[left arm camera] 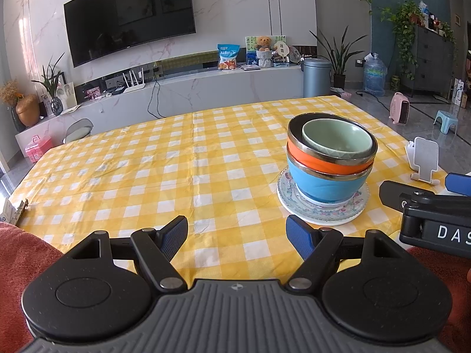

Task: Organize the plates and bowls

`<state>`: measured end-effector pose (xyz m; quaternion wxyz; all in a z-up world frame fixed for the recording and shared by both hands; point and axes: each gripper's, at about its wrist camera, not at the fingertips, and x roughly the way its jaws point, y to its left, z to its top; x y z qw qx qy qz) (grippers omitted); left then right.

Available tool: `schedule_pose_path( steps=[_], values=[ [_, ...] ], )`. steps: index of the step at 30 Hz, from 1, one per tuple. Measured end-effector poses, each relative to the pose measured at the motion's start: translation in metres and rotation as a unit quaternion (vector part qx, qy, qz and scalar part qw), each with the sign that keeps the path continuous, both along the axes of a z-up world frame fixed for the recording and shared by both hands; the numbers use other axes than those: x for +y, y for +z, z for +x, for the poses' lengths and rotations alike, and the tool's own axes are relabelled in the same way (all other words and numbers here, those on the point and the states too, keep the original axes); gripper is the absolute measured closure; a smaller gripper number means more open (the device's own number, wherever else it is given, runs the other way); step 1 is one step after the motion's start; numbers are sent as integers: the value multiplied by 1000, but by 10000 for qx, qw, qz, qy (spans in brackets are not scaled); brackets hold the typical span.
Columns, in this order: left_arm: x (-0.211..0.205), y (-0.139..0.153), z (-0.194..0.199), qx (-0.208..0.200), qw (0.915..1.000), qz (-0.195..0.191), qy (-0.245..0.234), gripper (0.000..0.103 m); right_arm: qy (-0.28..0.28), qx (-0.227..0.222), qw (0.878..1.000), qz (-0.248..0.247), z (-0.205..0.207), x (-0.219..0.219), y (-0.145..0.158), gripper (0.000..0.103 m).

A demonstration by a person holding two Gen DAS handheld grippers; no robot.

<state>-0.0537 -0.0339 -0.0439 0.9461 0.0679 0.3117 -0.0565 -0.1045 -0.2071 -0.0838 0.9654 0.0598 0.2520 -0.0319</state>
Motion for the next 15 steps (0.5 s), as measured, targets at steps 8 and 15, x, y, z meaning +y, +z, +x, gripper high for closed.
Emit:
schedule_pose_path(
  steps=[8, 15],
  values=[
    [-1, 1, 0, -3, 10000, 19, 4, 14, 1, 1, 10000, -2, 0, 1, 0, 8],
    [0, 3, 0, -42, 10000, -9, 15, 14, 1, 0, 10000, -2, 0, 0, 1, 8]
  ],
)
